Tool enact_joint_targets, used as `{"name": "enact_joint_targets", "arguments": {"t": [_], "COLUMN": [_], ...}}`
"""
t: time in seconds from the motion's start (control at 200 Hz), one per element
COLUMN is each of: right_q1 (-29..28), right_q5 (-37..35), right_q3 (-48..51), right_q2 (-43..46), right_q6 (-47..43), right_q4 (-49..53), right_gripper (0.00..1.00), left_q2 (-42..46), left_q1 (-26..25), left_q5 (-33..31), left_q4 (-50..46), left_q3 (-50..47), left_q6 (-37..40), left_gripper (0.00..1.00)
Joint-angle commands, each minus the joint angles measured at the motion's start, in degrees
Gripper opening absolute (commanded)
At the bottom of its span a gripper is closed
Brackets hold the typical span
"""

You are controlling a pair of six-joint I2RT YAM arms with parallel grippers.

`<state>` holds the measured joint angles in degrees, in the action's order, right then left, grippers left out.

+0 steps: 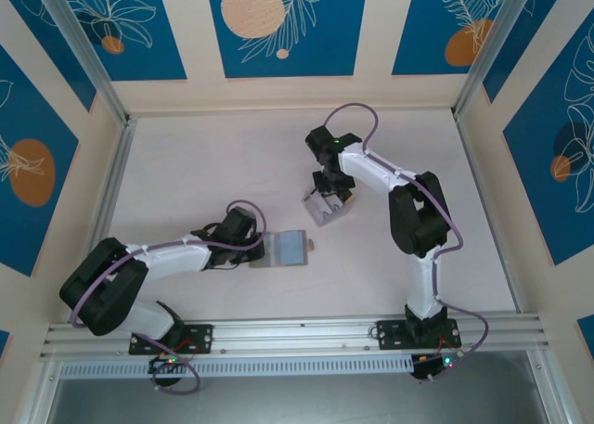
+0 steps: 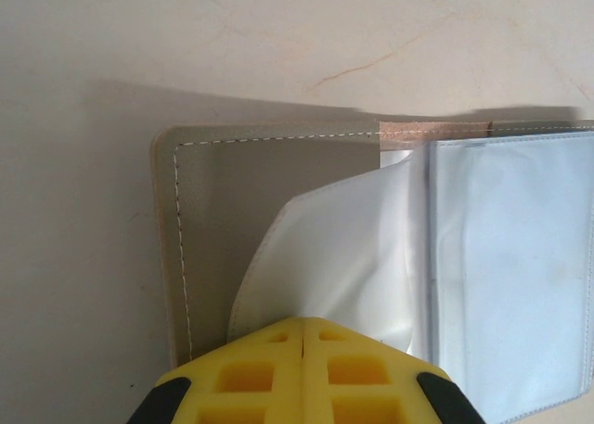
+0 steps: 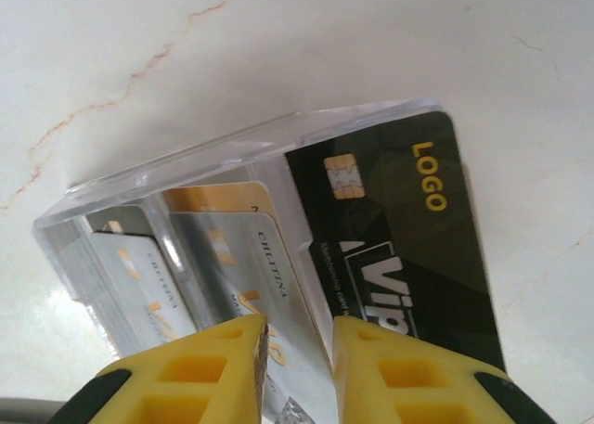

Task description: Put the credit cards into the card holder

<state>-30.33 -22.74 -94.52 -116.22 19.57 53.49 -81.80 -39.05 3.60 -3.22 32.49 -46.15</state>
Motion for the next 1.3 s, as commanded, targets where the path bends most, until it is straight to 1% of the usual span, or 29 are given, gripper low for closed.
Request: {"name": "enact_joint_targets", "arguments": {"t": [0.0, 0.135, 0.535, 1.295], "right_q1": [-1.13, -1.31, -2.76, -2.81], "right_q5": [-1.37, -0.72, -2.43, -2.92], "right_q3": [-2.03, -2.22, -2.86, 1.43], "right_q2": [-0.09, -0.23, -0.12, 2.84], "right_q6": [-0.62, -0.76, -0.43, 2.92], "right_q4": [2.72, 2.98, 6.03, 10.53], "right_gripper": [0.28, 0.29, 0.29, 0.31], "left_q2": [-1.21, -1.34, -1.52, -2.22], "left_q1": [0.34, 0.33, 0.37, 0.37], "left_q5": [-0.96, -0.7, -0.61, -0.35], "left_q4": [-3.41, -3.04, -2.49, -1.85], "left_q3": [-1.91, -2.02, -2.52, -2.7], "left_q6": [-0.08, -0.23, -0.55, -0.86], "left_gripper": [0.0, 0.0, 0.0, 0.0]}}
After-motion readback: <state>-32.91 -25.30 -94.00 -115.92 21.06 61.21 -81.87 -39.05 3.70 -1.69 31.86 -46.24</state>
